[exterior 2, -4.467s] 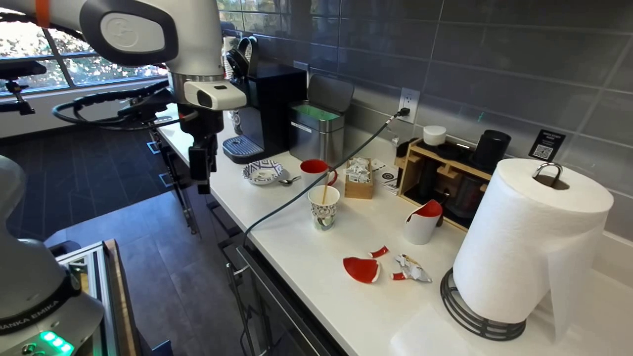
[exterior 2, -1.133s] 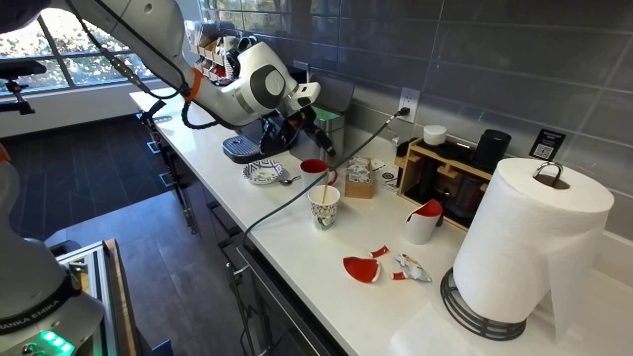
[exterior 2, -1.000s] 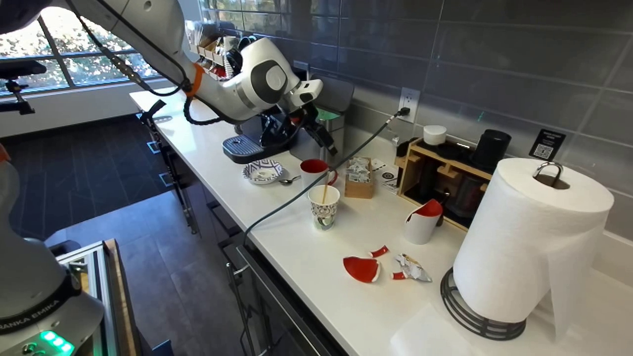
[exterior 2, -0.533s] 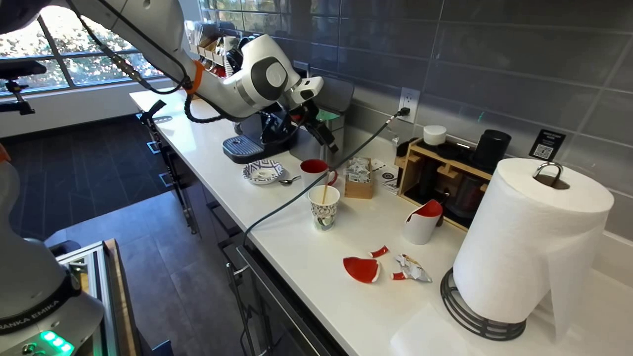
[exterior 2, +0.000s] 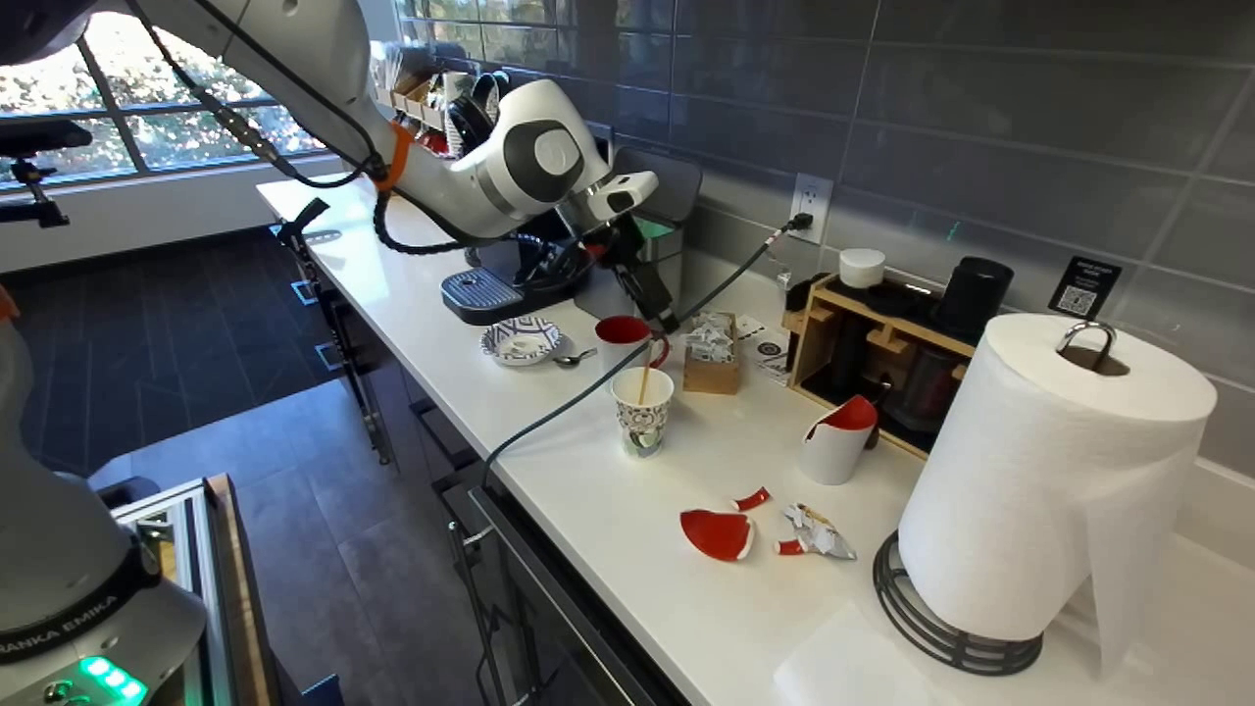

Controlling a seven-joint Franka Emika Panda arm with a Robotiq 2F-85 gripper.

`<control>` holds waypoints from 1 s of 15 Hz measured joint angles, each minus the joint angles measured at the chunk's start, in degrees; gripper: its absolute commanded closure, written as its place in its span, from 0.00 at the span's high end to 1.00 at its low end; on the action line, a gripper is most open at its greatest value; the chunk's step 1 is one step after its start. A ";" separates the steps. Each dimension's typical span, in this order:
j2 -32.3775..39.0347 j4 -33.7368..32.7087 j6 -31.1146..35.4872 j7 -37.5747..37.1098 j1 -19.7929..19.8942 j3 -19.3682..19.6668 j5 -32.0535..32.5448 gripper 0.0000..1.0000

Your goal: Put the stick inside the white mug

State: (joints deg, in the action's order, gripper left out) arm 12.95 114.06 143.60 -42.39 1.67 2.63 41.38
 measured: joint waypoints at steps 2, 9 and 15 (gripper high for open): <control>0.16 0.46 -0.04 2.72 0.00 0.63 -1.09 1.00; 0.36 2.58 -0.04 10.61 -0.06 1.75 -4.49 0.65; 0.35 3.18 0.16 11.87 -0.54 2.45 -5.00 0.17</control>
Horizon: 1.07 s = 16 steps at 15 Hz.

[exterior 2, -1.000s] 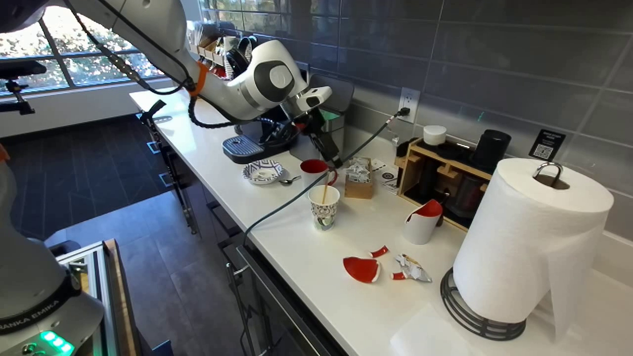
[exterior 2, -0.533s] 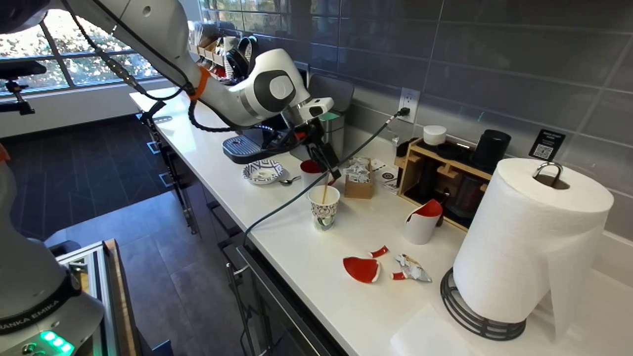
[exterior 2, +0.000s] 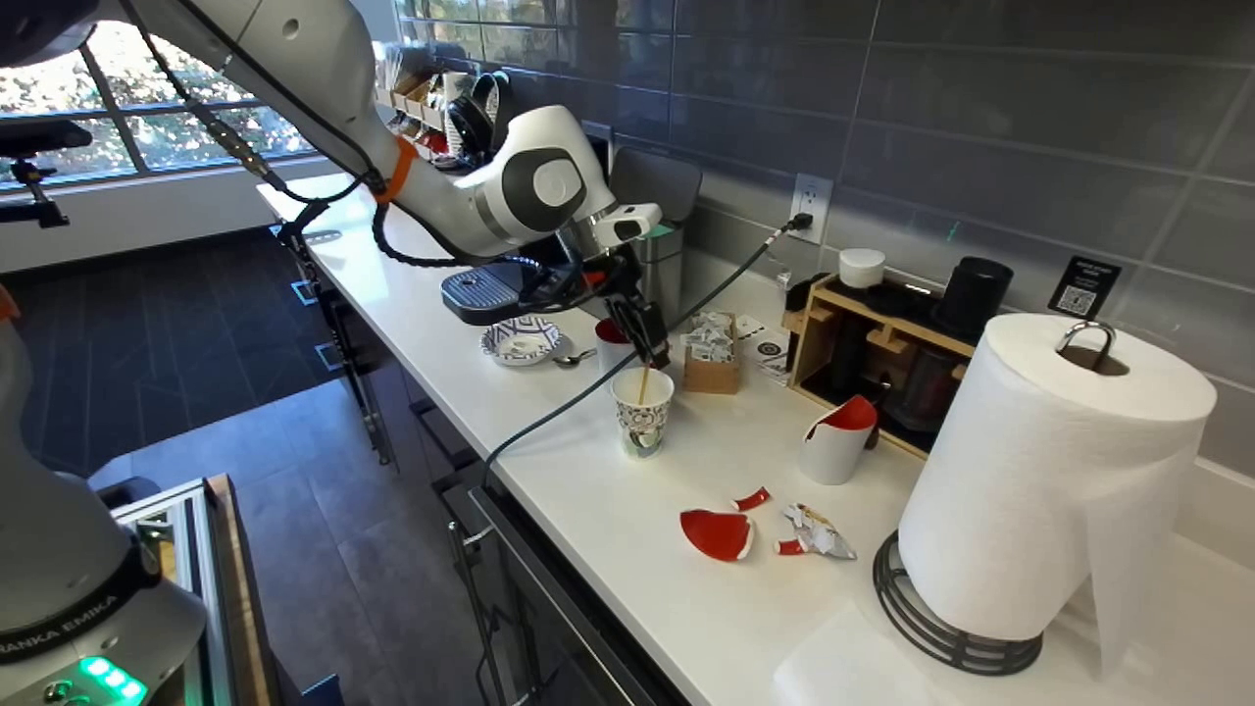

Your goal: Put the stick inside the white mug

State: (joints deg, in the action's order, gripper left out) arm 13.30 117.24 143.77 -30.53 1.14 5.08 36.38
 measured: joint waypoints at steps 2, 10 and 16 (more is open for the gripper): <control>0.00 0.01 1.20 -0.37 -0.31 0.10 -0.11 0.04; -0.17 0.00 2.57 -2.17 -1.76 1.43 -0.09 0.01; -3.80 0.65 2.98 -2.24 -1.17 3.25 -0.65 0.01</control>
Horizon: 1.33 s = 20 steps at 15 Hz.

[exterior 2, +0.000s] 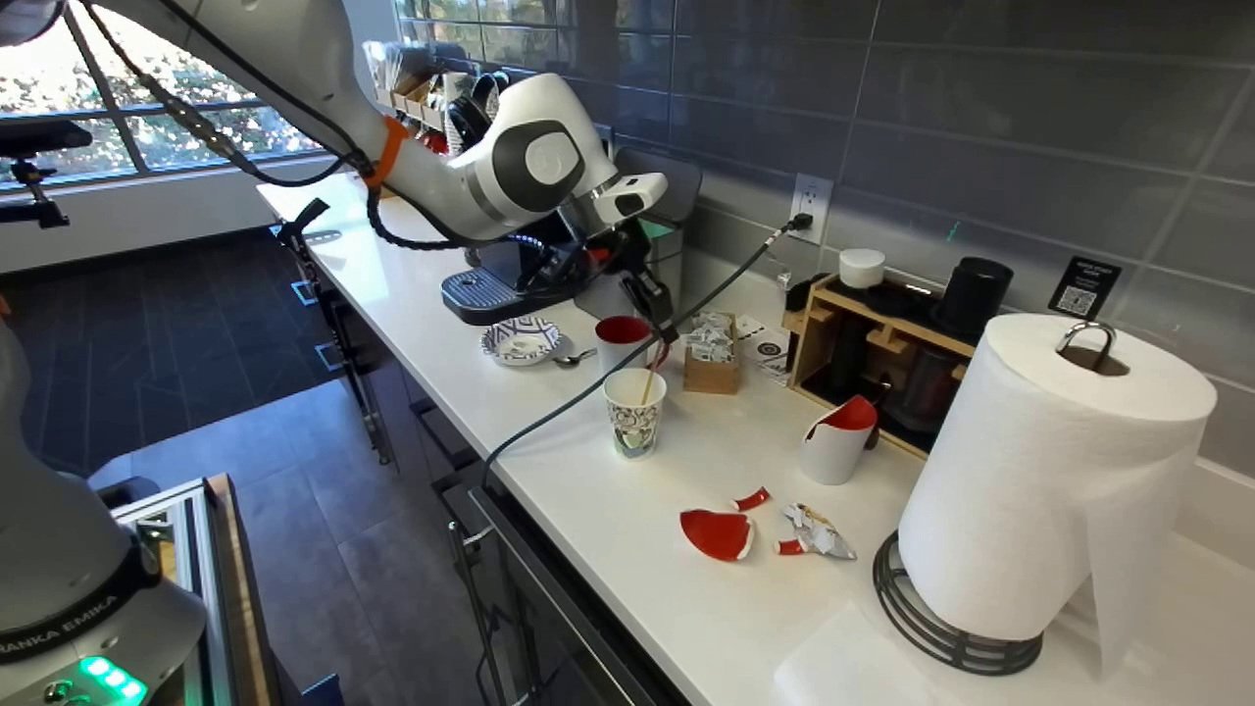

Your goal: Put the stick inside the white mug

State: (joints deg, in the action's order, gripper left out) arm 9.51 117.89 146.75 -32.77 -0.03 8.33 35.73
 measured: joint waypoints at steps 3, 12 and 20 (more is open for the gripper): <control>-3.93 2.76 4.23 4.67 1.24 -0.23 -6.05 0.01; -15.64 11.18 12.94 25.81 2.12 -2.67 -32.04 0.01; -17.72 14.38 22.18 29.29 -0.75 -5.85 -39.58 0.01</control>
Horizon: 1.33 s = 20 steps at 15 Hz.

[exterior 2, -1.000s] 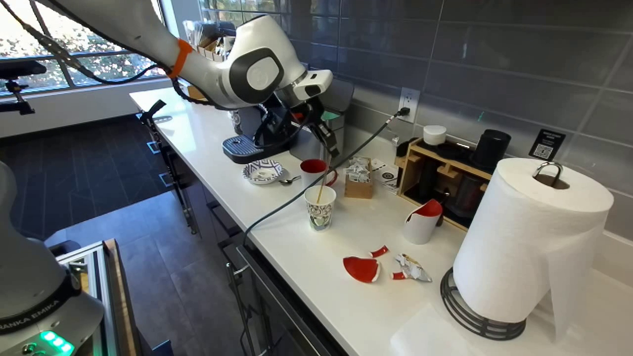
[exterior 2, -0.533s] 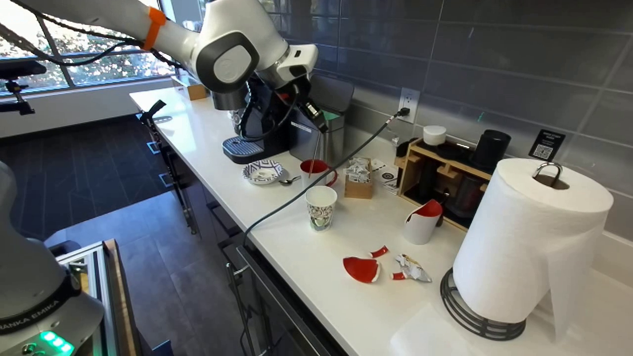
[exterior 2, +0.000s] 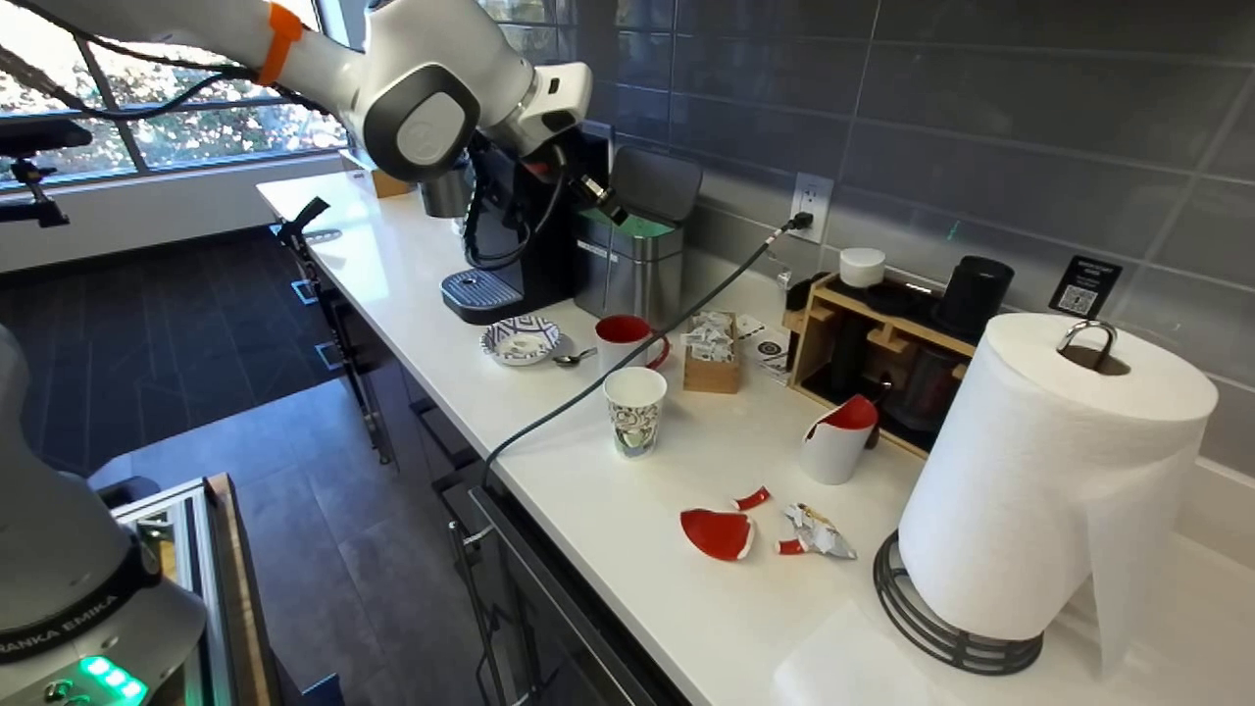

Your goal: Put the stick inside the white mug

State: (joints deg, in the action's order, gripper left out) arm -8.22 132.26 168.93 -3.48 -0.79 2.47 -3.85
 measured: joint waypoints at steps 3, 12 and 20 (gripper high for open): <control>1.78 0.44 2.35 -1.43 0.05 -1.72 0.79 0.01; 9.62 -1.44 5.90 -17.75 3.59 -2.19 16.85 0.30; 10.76 -2.33 5.66 -19.16 2.79 -3.02 17.80 0.88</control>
State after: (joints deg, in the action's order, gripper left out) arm 2.54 129.94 174.59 -22.64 2.01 -0.54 13.95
